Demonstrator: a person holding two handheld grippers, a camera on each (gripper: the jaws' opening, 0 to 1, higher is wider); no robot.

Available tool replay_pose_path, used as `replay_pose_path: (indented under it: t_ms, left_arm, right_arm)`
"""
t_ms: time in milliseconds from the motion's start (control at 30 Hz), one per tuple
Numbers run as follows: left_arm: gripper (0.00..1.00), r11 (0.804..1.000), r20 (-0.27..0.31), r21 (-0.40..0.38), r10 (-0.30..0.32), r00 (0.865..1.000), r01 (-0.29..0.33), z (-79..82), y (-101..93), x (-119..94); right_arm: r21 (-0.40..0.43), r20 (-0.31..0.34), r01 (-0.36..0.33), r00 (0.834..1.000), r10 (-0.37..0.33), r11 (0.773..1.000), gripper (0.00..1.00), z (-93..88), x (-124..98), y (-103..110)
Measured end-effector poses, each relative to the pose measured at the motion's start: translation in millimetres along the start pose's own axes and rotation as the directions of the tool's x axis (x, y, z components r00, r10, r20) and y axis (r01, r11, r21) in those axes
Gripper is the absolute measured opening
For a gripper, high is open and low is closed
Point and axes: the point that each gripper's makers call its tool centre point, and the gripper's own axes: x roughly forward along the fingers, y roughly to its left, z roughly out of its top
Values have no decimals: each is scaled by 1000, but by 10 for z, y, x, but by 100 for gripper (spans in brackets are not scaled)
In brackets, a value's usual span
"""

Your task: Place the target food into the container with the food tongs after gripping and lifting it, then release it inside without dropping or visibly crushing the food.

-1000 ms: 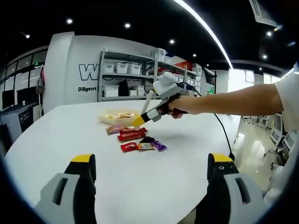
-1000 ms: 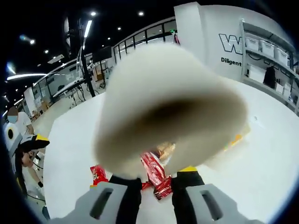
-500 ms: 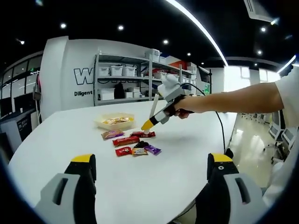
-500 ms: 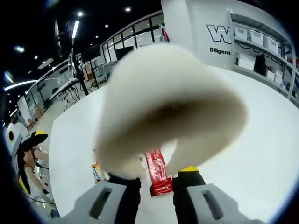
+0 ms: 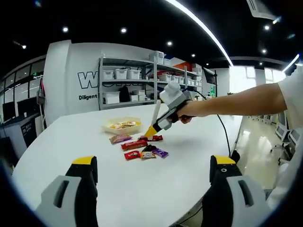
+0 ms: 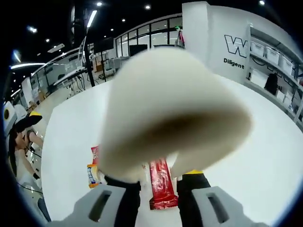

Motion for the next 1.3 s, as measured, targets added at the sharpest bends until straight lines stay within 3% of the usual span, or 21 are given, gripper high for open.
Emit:
replay_pose_path:
  t_ms: [133, 200, 467, 500, 533, 567, 600, 633, 667, 933, 1033, 1300]
  left_arm:
    - [97, 1000, -5, -3, 9, 1000, -9, -24, 55, -7]
    - [97, 1000, -6, -8, 9, 1000, -9, -32, 60, 1]
    - [96, 1000, -10, -11, -12, 1000, 12, -73, -6, 87]
    - [96, 1000, -11, -11, -12, 1000, 12, -79, -8, 97]
    - [96, 1000, -11, -10, -12, 1000, 12, -88, -8, 108]
    - [96, 1000, -13, -10, -13, 1000, 13, -96, -9, 114]
    - [96, 1000, -15, -14, -15, 1000, 15, -106, -8, 120]
    - [96, 1000, -15, -16, -16, 1000, 15, -109, -7, 123]
    - [96, 1000, -15, -16, -17, 1000, 17, -114, -6, 125]
    - [96, 1000, -19, -26, -8, 1000, 7, -148, 67, 153]
    - [96, 1000, -17, -27, -11, 1000, 11, -145, 54, 182]
    - [96, 999, -22, -31, -20, 1000, 19, -178, 56, 280]
  right_arm:
    - [12, -18, 5, 1000, -5, 1000, 24, -79, 18, -45]
    - [44, -5, -3, 1000, 4, 999, 23, -82, -16, -30]
    - [42, 22, 0, 1000, -1, 999, 21, -65, 15, -72]
    - [55, 24, 3, 1000, -4, 998, 17, -67, 8, -75]
    - [161, -6, 61, 998, -61, 985, 16, -104, -24, -157]
    - [223, -14, 55, 999, -53, 973, 15, -107, -34, -154]
    - [269, 14, 33, 999, -38, 963, 15, -68, -33, -149]
    - [274, 77, 25, 996, -48, 961, 15, 14, -51, -209]
    - [277, 97, -8, 995, -20, 961, 16, 39, -59, -222]
    - [283, 162, -6, 986, -42, 959, 17, 242, -171, -326]
    - [282, 190, -4, 980, -51, 959, 17, 397, -219, -345]
    - [267, 211, 15, 975, -74, 964, 17, 647, -150, -552]
